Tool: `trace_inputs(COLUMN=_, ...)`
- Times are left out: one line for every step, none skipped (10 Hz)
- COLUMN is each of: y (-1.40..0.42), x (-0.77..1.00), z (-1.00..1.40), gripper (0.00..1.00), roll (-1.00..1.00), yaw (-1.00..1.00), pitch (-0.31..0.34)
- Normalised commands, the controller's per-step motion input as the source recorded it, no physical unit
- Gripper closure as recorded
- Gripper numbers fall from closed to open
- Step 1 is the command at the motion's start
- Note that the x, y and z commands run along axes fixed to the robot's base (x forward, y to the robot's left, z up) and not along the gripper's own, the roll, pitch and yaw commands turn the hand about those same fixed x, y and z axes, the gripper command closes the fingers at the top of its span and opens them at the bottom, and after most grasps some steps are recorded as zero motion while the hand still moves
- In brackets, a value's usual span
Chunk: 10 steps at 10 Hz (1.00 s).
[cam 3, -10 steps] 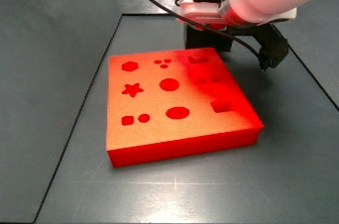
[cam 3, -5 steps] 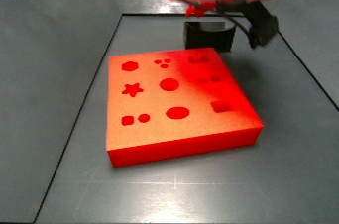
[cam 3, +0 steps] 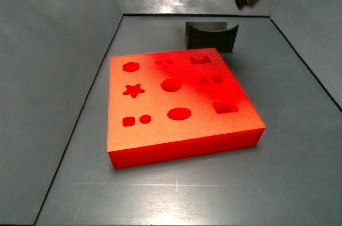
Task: Pick up the arch object. Move up. Place the arch object on the fixture. Regrasp the arch object. Rotate the arch object. Move to above the board. Insert the arch object.
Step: Rotate the arch object.
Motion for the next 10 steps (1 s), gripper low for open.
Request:
trace_inputs(y=0.16, x=-1.00, z=0.64, gripper=1.00, roll=-0.14, yaw=-0.11, pitch=-0.089)
trace_inputs(y=0.14, x=-1.00, z=0.52, gripper=1.00, roll=-0.14, yaw=-0.11, pitch=-0.078)
trace_inputs(y=0.13, x=-1.00, z=0.41, gripper=1.00, roll=-0.14, yaw=-0.11, pitch=-0.064)
trace_inputs(y=0.12, x=-1.00, z=0.32, gripper=1.00, roll=-0.13, yaw=-0.10, pitch=-0.054)
trace_inputs(y=0.09, x=-0.89, z=0.24, gripper=1.00, roll=-0.12, yaw=-0.10, pitch=-0.040)
trace_inputs(y=0.06, x=-0.69, z=0.14, gripper=1.00, roll=-0.13, yaw=-0.09, pitch=-0.024)
trace_inputs(y=0.04, x=-0.54, z=0.08, gripper=1.00, roll=-0.14, yaw=-0.08, pitch=-0.017)
trace_inputs(y=0.03, x=-0.39, z=0.06, gripper=1.00, roll=-0.13, yaw=-0.07, pitch=-0.011)
trace_inputs(y=0.02, x=-0.24, z=0.05, gripper=1.00, roll=-0.13, yaw=-0.07, pitch=-0.009)
trace_inputs(y=0.00, x=0.00, z=0.00, gripper=1.00, roll=-0.97, yaw=-1.00, pitch=-0.110)
